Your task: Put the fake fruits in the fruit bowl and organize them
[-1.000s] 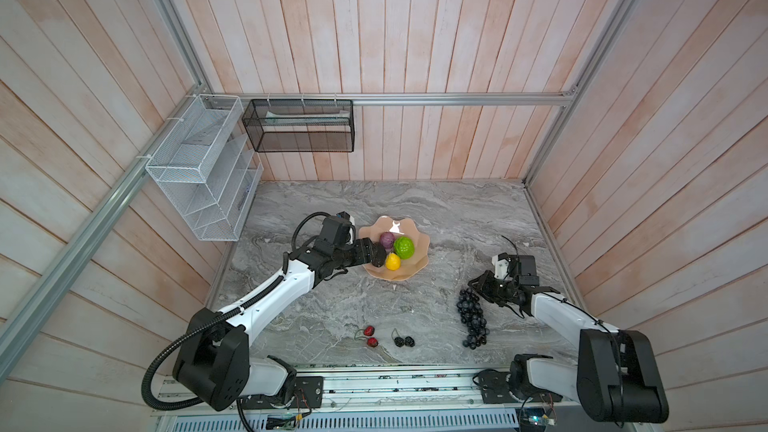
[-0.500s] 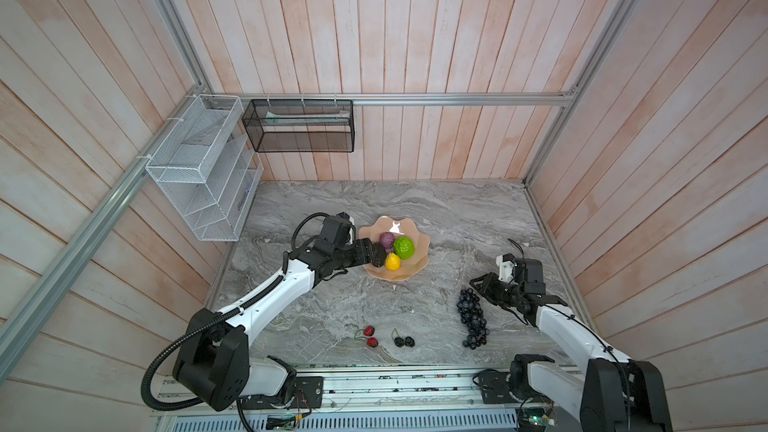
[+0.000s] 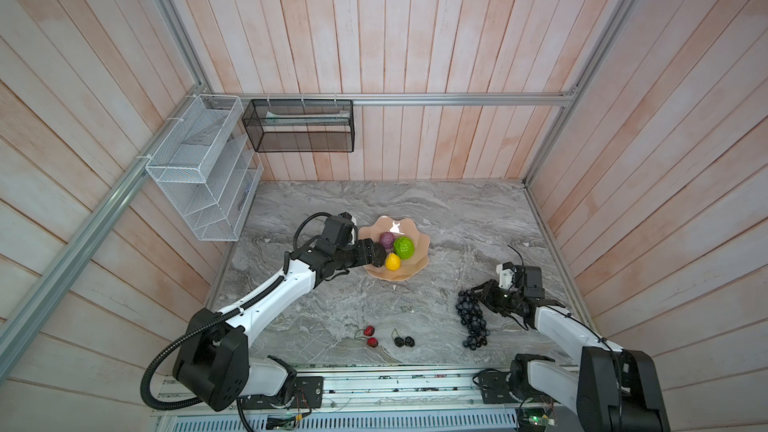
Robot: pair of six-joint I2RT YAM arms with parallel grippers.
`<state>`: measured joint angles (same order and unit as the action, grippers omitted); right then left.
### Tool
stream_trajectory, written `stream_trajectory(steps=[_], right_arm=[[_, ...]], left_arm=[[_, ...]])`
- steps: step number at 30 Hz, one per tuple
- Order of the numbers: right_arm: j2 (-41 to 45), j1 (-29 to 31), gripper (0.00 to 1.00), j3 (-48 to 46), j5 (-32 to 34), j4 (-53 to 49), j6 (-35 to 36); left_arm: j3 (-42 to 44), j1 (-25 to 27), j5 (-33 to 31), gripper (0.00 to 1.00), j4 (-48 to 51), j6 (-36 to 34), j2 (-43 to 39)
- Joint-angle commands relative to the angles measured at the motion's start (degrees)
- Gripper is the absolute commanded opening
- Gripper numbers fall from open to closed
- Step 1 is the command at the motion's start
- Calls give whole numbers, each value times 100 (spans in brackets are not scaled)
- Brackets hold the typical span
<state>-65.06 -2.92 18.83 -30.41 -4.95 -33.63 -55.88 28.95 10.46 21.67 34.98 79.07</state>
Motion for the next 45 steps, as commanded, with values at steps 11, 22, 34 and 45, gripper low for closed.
stream_trajectory(steps=[11,22,34,45], right_arm=[[252,-18,0,147,-325,106,-29],[851,-22,0,272,-246,-207,147],[1724,10,0,898,-45,-1102,314],[1677,155,0,2304,-112,-1779,411]], left_arm=[[-169,77,-48,77,72,38,31],[-305,111,-177,77,312,-38,18],[-239,133,-193,77,349,101,3],[-257,146,-237,77,433,72,-19]])
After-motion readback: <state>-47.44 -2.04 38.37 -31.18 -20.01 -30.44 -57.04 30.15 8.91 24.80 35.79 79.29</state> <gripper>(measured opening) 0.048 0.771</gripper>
